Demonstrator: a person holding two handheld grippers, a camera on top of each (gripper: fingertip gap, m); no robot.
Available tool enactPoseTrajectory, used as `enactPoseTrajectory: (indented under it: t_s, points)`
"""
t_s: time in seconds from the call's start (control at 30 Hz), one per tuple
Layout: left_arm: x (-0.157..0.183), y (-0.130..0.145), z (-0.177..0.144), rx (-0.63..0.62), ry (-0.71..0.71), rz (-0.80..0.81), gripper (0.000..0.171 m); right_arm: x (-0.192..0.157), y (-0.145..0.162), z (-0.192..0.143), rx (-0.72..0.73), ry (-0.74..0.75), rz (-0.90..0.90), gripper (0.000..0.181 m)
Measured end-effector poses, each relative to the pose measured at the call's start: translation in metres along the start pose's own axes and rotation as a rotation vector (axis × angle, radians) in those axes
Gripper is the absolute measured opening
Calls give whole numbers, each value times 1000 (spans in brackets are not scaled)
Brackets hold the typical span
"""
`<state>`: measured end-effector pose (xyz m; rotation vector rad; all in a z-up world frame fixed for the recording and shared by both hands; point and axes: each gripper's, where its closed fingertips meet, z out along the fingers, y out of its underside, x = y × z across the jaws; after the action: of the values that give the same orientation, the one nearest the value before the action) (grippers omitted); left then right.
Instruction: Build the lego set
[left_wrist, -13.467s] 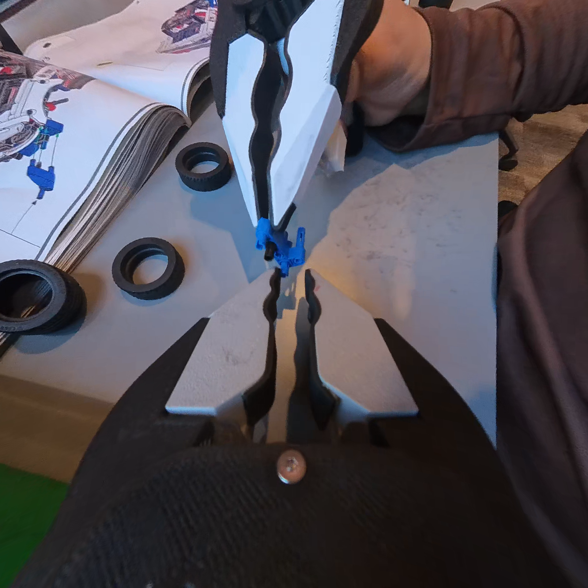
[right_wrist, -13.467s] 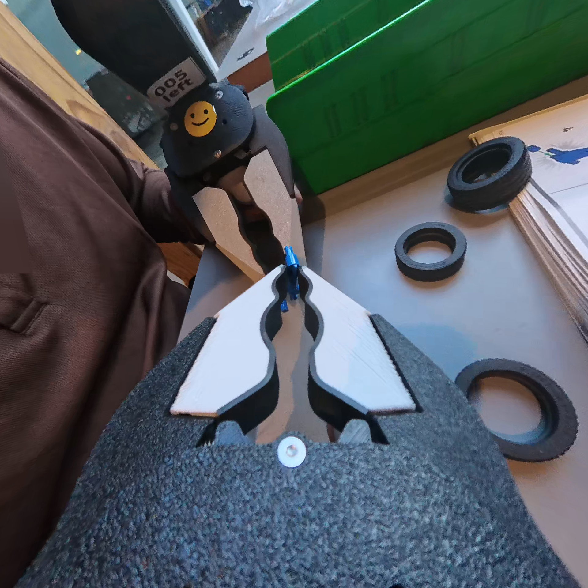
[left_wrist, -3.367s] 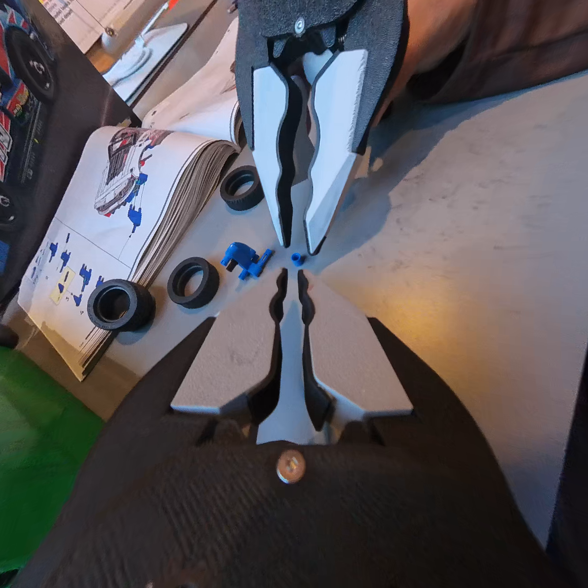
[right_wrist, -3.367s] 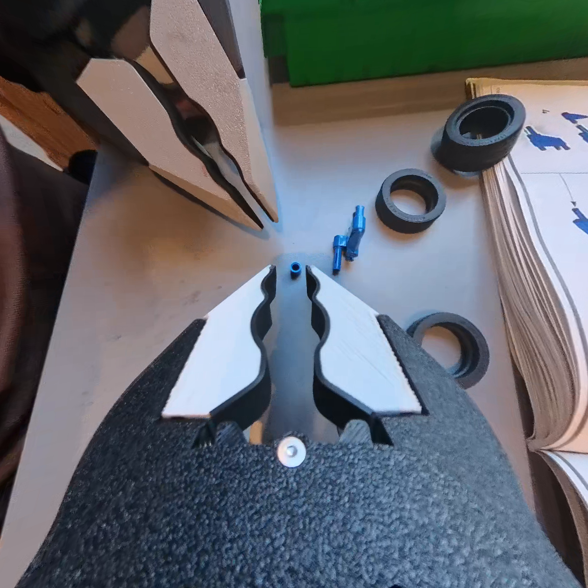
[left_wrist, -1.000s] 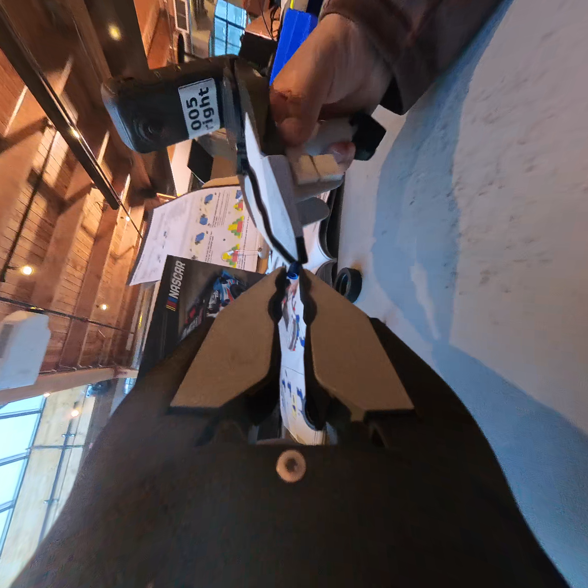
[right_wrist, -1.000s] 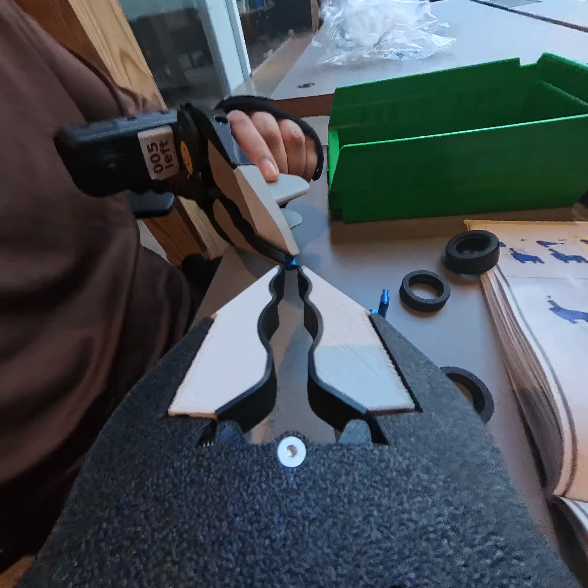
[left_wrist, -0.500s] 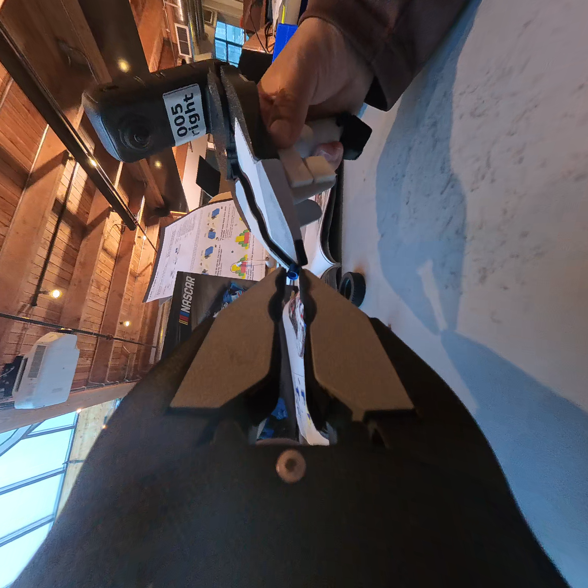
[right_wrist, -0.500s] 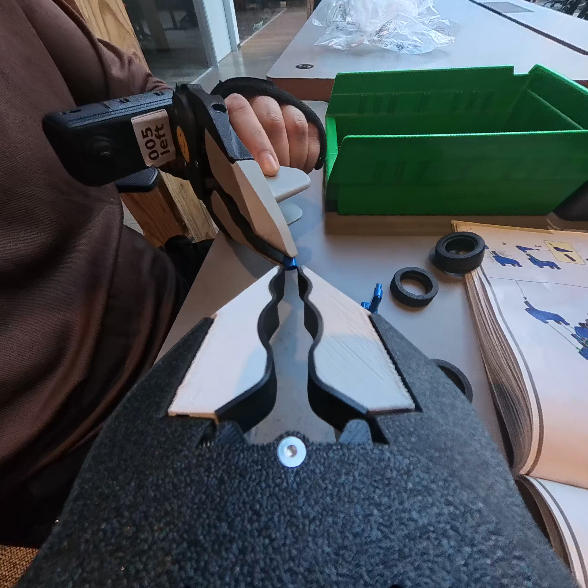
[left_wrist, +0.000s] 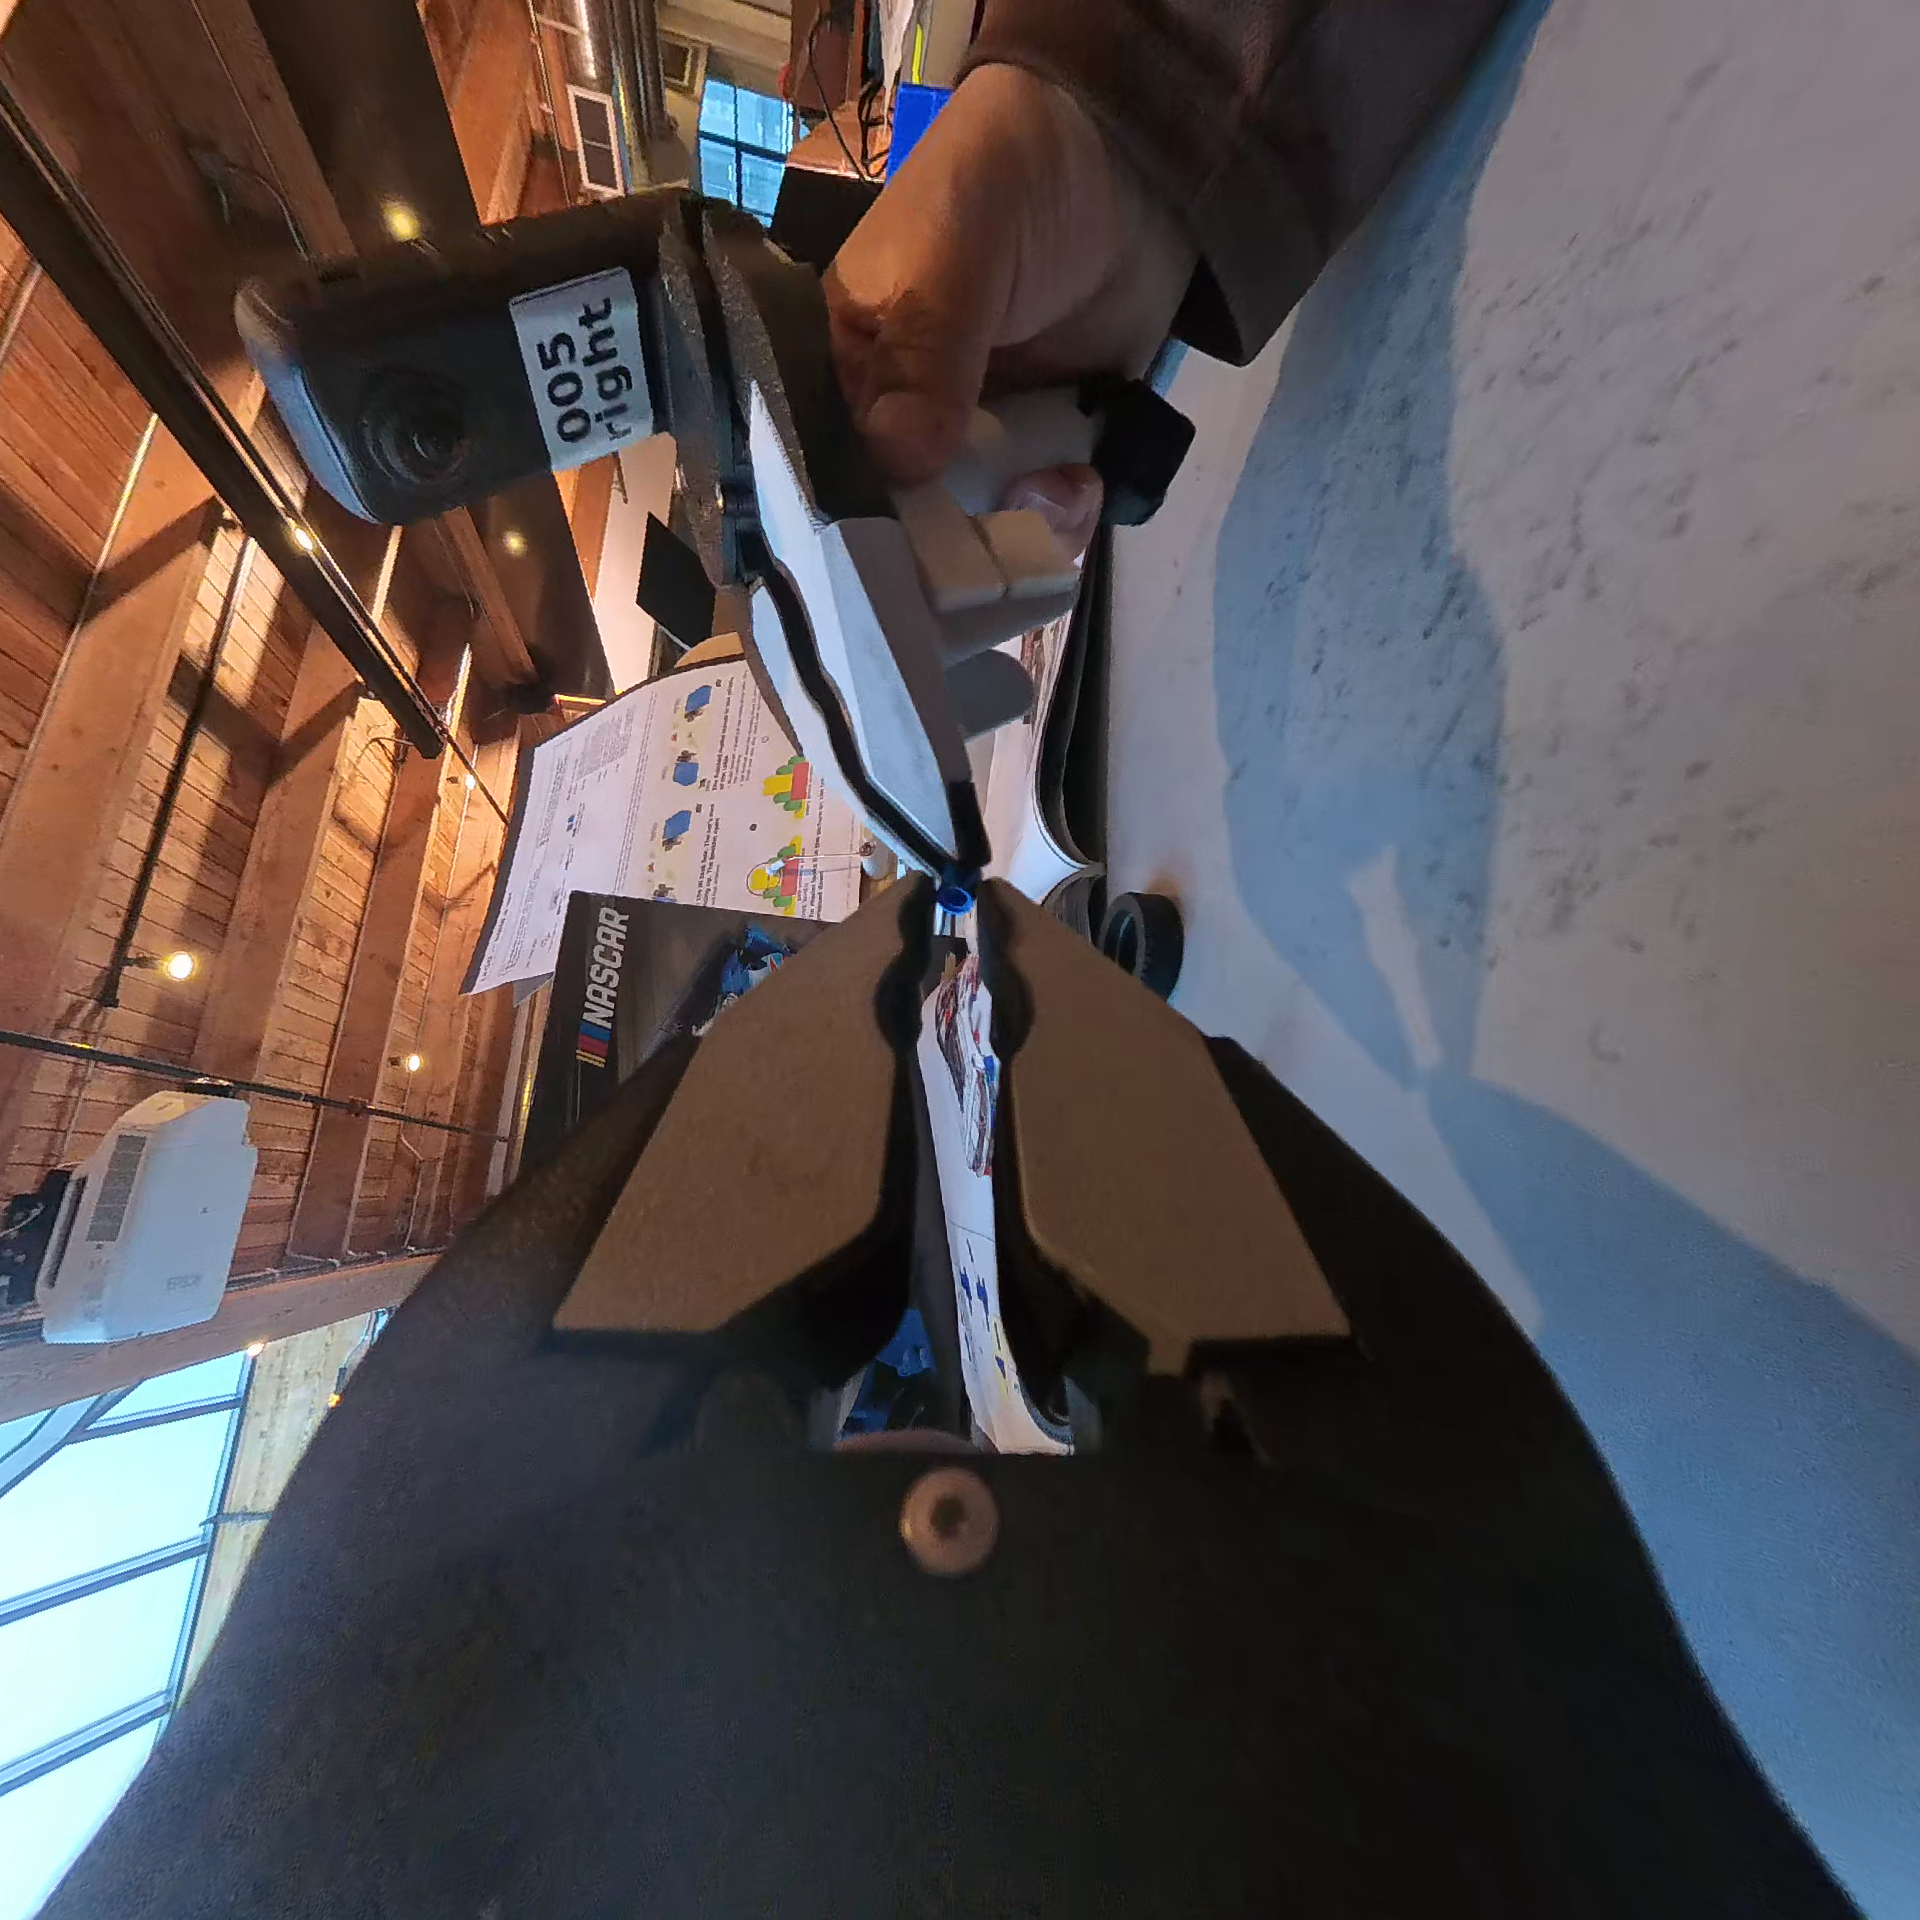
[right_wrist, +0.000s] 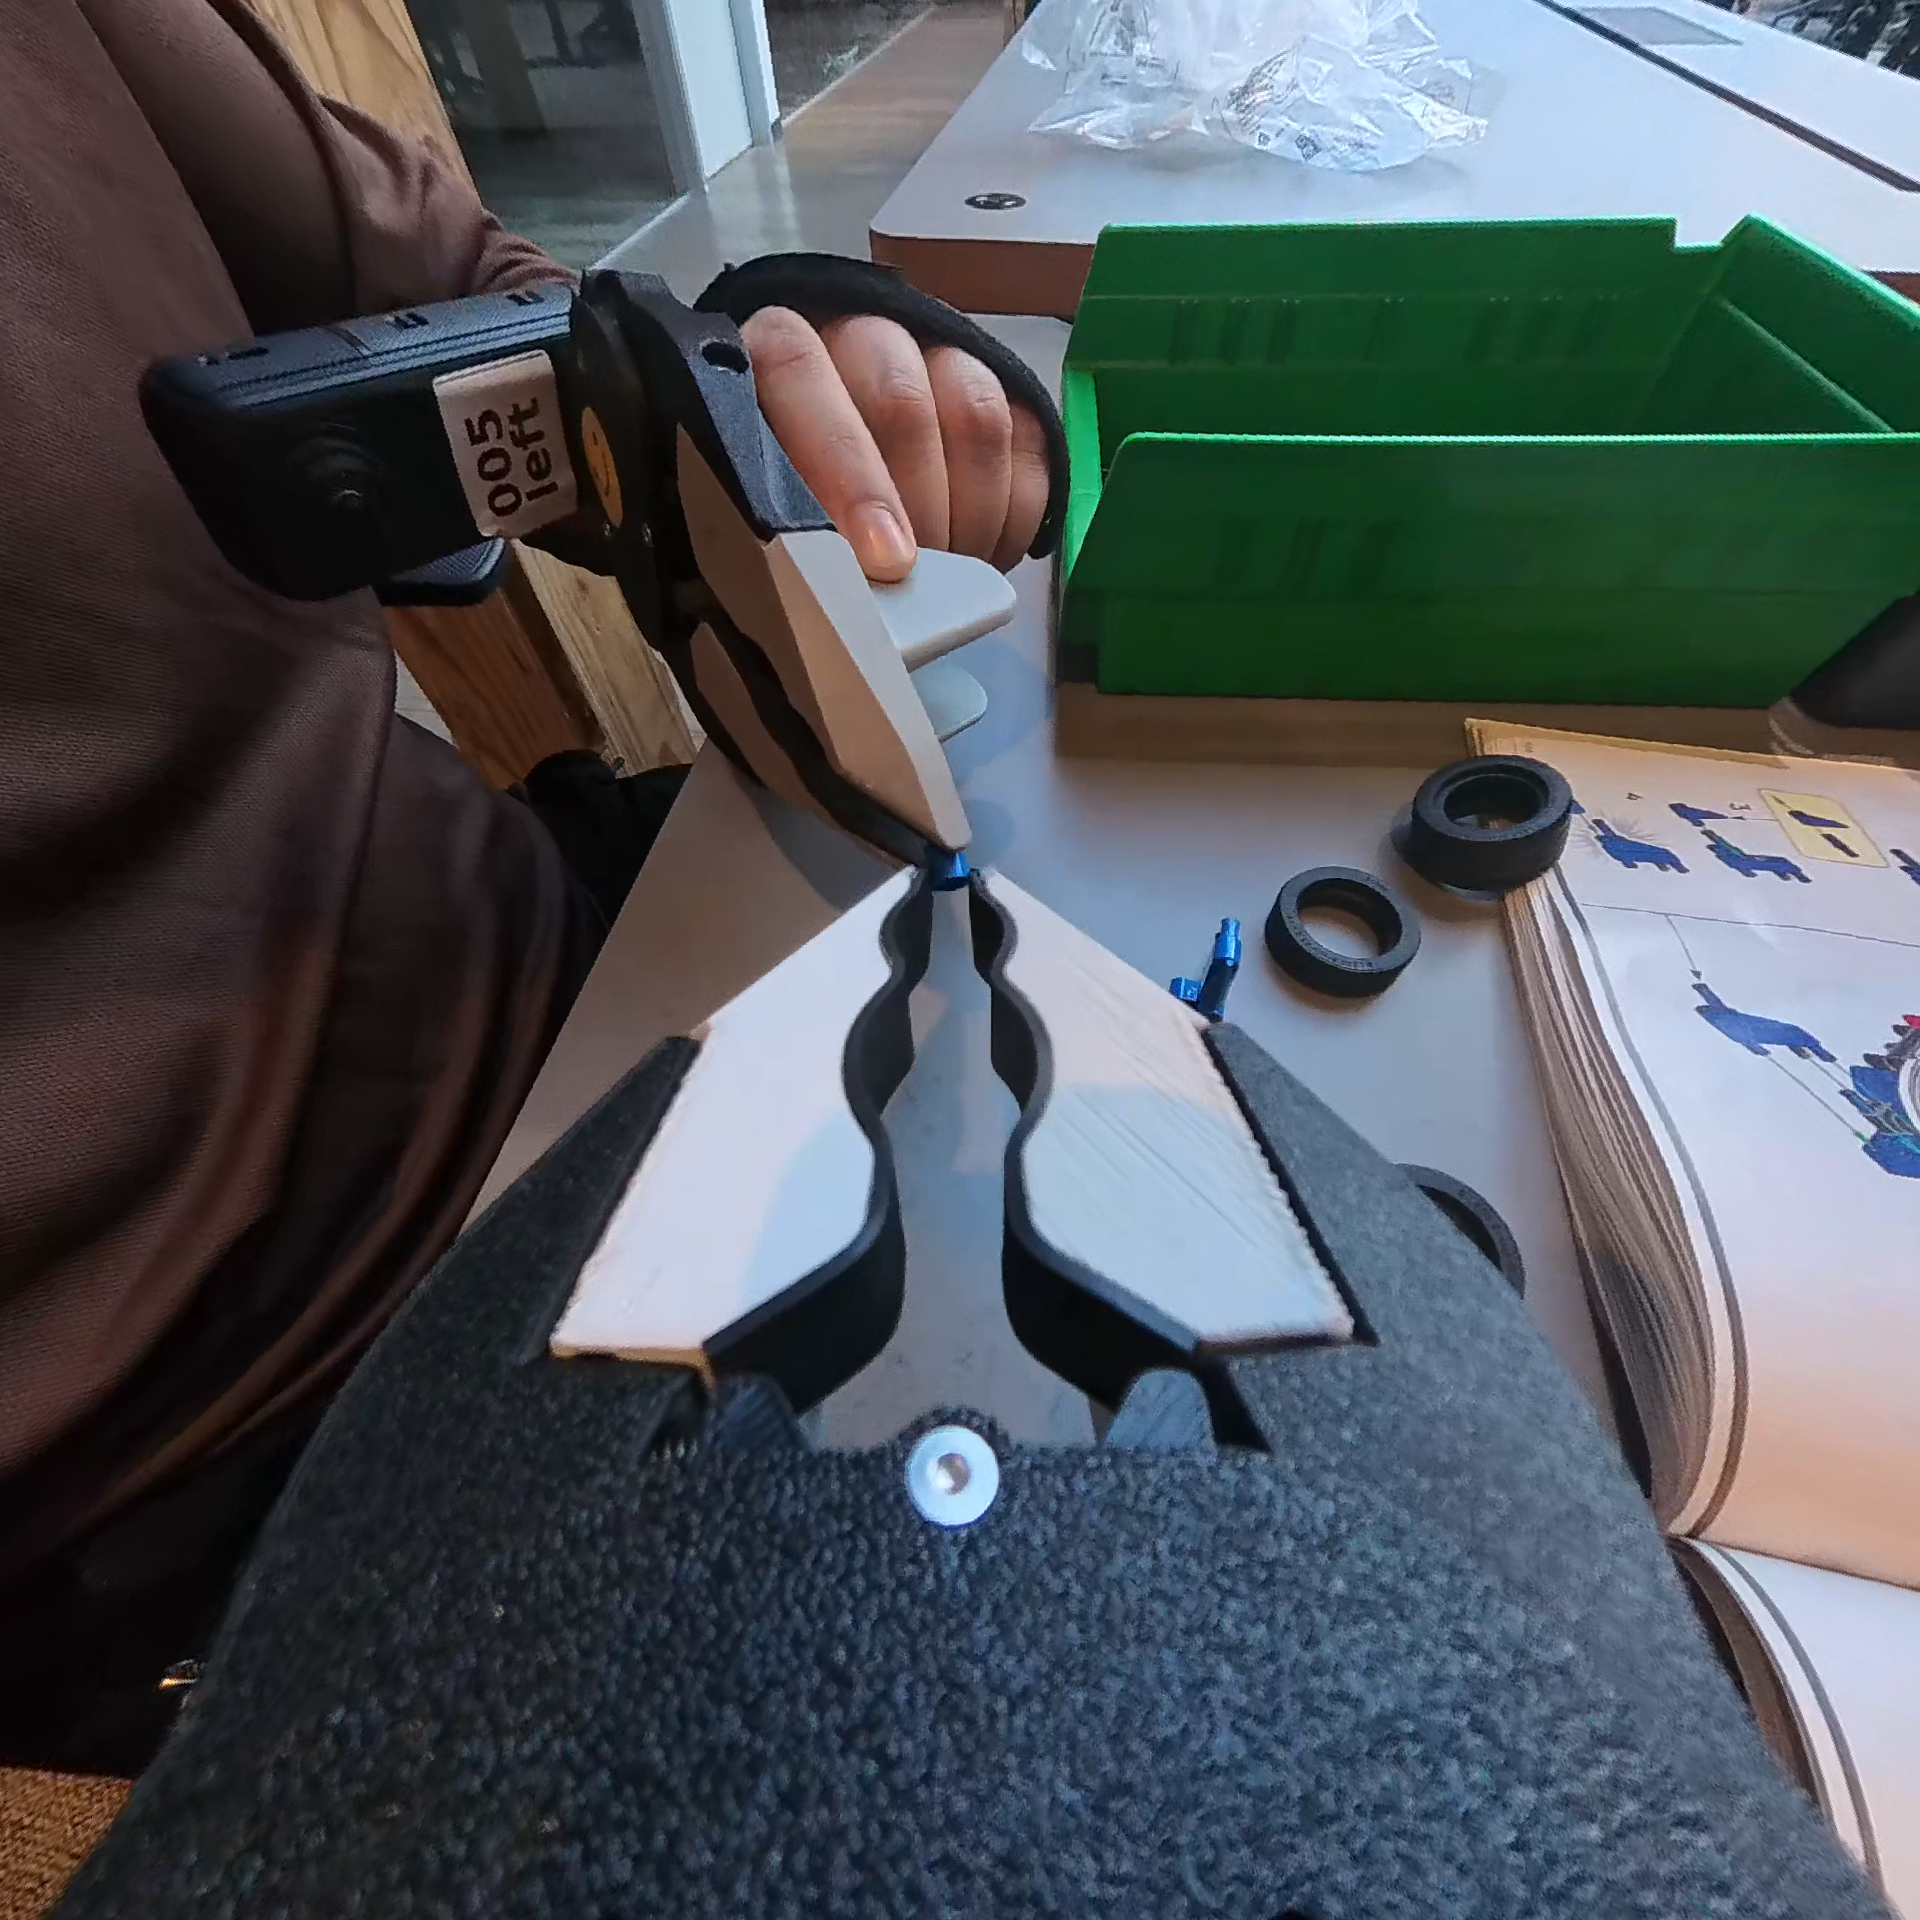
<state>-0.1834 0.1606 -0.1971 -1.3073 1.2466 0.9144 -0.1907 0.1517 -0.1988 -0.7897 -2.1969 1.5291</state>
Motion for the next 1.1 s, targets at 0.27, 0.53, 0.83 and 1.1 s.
enactPoseTrajectory:
  t_s: [0.27,0.53,0.83,1.1]
  points:
    - [5,0,-1,10,22,12,5,-2,3,3,-19,-5,-7,7]
    - [9,2,-1,11,51,-25,5,-2,7,5,-41,9,-32,7]
    - [31,65,3,-363,541,-566,29,46,56,7,-255,217,135,7]
    - [26,82,20,-457,821,-480,24,51,83,21,-369,234,217,7]
